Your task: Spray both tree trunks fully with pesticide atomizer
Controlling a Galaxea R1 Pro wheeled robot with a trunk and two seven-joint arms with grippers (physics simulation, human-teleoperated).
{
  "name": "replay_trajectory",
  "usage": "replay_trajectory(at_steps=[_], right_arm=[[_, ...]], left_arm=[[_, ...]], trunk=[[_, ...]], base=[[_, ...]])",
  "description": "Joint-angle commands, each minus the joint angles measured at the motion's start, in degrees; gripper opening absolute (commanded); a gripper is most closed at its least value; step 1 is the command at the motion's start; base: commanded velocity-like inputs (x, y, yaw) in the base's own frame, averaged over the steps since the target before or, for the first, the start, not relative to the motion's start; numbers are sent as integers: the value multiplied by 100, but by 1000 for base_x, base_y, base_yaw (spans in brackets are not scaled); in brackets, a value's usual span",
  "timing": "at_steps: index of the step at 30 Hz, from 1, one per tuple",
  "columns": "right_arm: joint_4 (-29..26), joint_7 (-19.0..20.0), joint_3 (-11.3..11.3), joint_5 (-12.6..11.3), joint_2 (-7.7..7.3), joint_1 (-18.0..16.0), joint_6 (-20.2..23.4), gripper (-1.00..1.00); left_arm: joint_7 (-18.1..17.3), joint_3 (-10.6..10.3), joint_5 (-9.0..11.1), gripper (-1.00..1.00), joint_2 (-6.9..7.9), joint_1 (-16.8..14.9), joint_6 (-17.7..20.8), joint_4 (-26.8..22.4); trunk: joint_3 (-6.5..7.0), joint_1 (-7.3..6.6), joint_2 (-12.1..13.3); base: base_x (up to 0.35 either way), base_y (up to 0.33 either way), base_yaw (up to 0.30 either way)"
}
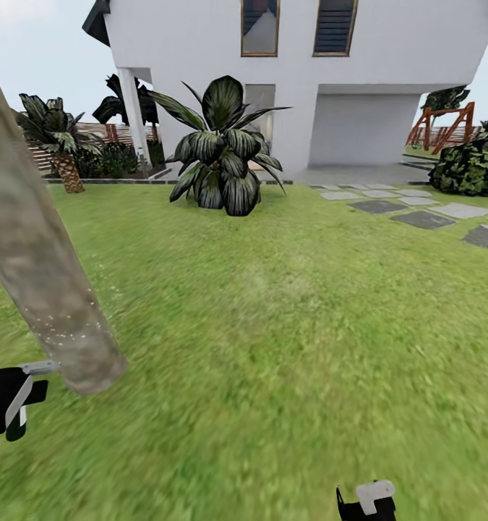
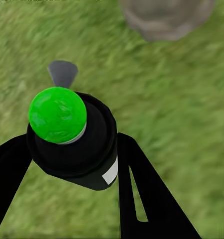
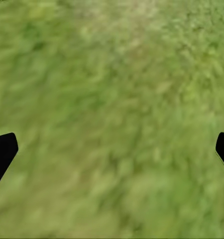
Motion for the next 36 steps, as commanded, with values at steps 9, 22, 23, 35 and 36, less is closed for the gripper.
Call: replay_trajectory(at_steps=[9, 22, 23, 35, 36], right_arm=[[10, -39, -26, 61, -1, -5, -12, 100], [10, -39, -25, 61, -1, -5, -12, 100], [10, -39, -25, 61, -1, -5, -12, 100], [10, -39, -25, 61, 0, -5, -12, 100], [10, -39, -25, 61, 1, -5, -12, 100]], left_arm=[[42, 16, 25, -100, -10, -3, 29, -13], [41, 19, 24, -100, -2, -3, 29, 8], [41, 21, 24, -100, -2, -3, 29, 7], [33, 21, 19, -100, -1, -42, 71, -33], [33, 23, 21, -100, -6, -56, 76, -35]], trunk=[[-5, 1, -2], [-5, 1, -2], [-5, 1, -2], [-5, 1, -2], [-5, 1, -2]], base=[[216, -196, 3], [211, -195, 0], [29, -265, 0], [2, -272, 163], [0, -273, 276]])
